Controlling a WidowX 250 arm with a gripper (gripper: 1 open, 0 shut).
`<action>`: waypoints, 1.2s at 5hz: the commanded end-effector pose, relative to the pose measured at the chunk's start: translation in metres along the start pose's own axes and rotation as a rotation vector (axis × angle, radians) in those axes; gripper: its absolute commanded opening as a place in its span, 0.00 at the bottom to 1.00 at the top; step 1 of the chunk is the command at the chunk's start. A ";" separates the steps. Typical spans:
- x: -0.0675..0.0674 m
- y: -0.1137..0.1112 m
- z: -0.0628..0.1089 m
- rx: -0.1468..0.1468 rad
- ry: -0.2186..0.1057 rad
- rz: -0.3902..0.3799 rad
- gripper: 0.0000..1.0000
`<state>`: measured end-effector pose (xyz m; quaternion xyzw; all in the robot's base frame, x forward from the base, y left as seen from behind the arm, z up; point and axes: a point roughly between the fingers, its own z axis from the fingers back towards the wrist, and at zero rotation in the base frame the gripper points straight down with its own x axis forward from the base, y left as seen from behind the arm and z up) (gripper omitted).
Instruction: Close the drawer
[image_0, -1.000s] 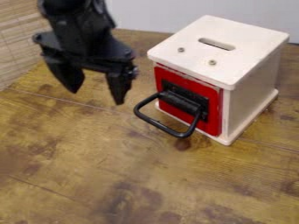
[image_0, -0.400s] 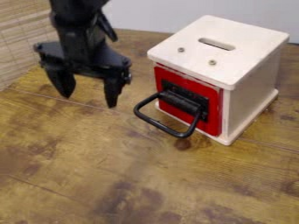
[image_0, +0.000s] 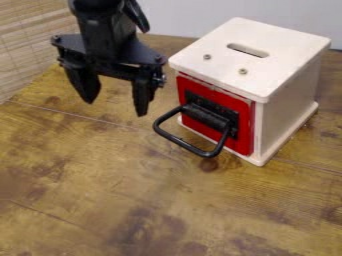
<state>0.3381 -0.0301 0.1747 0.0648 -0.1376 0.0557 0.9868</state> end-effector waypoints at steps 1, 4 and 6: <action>-0.011 -0.003 0.027 -0.056 -0.083 -0.026 1.00; 0.012 0.017 -0.025 0.089 -0.039 0.069 1.00; 0.009 0.027 -0.004 0.011 0.020 0.155 1.00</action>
